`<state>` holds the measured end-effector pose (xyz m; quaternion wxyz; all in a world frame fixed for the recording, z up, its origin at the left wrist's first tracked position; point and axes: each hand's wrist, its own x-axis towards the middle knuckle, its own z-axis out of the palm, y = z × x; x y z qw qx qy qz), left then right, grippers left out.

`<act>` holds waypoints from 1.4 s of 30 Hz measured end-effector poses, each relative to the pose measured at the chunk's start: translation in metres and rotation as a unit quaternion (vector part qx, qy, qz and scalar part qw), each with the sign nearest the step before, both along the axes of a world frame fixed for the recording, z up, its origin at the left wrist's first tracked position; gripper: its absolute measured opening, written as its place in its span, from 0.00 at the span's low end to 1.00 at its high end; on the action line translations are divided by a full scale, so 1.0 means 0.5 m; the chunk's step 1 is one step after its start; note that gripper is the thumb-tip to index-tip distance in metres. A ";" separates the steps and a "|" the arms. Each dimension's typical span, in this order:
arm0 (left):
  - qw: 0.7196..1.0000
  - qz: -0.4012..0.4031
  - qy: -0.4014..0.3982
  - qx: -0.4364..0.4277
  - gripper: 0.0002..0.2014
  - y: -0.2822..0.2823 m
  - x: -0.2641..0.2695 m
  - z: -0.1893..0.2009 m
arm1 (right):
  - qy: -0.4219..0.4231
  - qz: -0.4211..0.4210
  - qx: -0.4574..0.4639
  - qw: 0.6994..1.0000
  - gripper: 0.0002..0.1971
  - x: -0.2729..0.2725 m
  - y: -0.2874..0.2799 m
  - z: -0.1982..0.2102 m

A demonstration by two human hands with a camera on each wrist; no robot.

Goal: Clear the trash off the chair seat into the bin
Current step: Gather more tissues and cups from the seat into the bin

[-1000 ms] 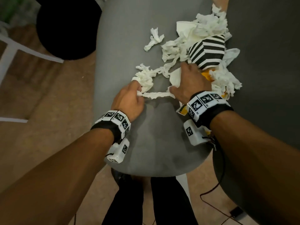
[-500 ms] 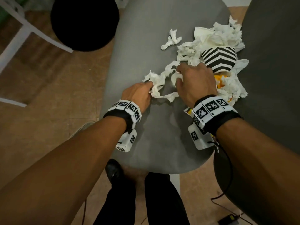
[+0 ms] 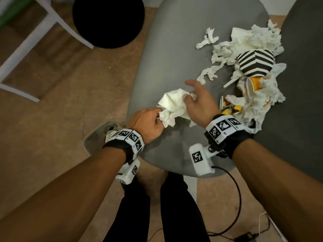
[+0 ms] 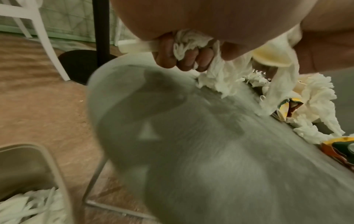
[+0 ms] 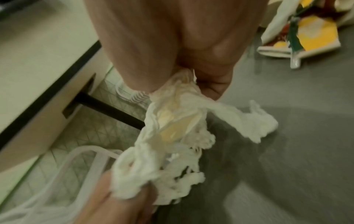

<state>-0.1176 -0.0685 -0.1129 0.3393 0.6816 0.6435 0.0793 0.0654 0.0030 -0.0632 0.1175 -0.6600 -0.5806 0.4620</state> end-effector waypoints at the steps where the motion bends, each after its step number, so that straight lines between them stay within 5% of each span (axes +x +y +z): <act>1: 1.000 0.003 -0.001 -0.004 0.09 -0.014 -0.012 0.002 | -0.022 0.028 -0.038 0.999 0.27 -0.011 -0.011 -0.015; 4: 1.000 0.013 0.024 -0.005 0.08 -0.054 -0.051 -0.003 | -0.106 0.086 -0.114 0.984 0.28 -0.049 -0.037 -0.049; 7: 0.999 0.021 0.020 -0.015 0.07 -0.075 -0.073 -0.003 | -0.138 0.060 -0.075 0.986 0.17 -0.075 -0.040 -0.056; 17: 0.971 0.220 -0.056 -0.074 0.10 -0.173 -0.249 0.004 | -0.024 0.095 -0.076 0.992 0.11 -0.317 -0.125 -0.039; 20: 0.958 0.258 -0.067 -0.108 0.06 -0.234 -0.323 -0.021 | -0.046 0.149 -0.070 0.985 0.13 -0.419 -0.177 -0.062; 23: 0.944 0.290 -0.059 -0.146 0.17 -0.291 -0.386 -0.073 | -0.087 0.192 -0.097 0.973 0.14 -0.495 -0.221 -0.113; 25: 0.932 0.310 -0.047 -0.180 0.12 -0.322 -0.414 -0.112 | -0.111 0.197 -0.116 0.967 0.14 -0.524 -0.245 -0.159; 27: 0.926 0.315 -0.024 -0.208 0.07 -0.346 -0.433 -0.150 | -0.125 0.201 -0.147 0.960 0.20 -0.537 -0.265 -0.208; 31: 0.903 0.340 -0.012 -0.262 0.14 -0.376 -0.439 -0.214 | -0.145 0.230 -0.211 0.939 0.32 -0.525 -0.291 -0.261; 38: 0.882 0.390 -0.033 -0.264 0.28 -0.346 -0.409 -0.220 | -0.132 0.228 -0.218 0.940 0.25 -0.505 -0.285 -0.261; 42: 0.890 0.382 -0.015 -0.249 0.26 -0.322 -0.412 -0.176 | -0.051 0.240 -0.221 0.944 0.18 -0.504 -0.268 -0.226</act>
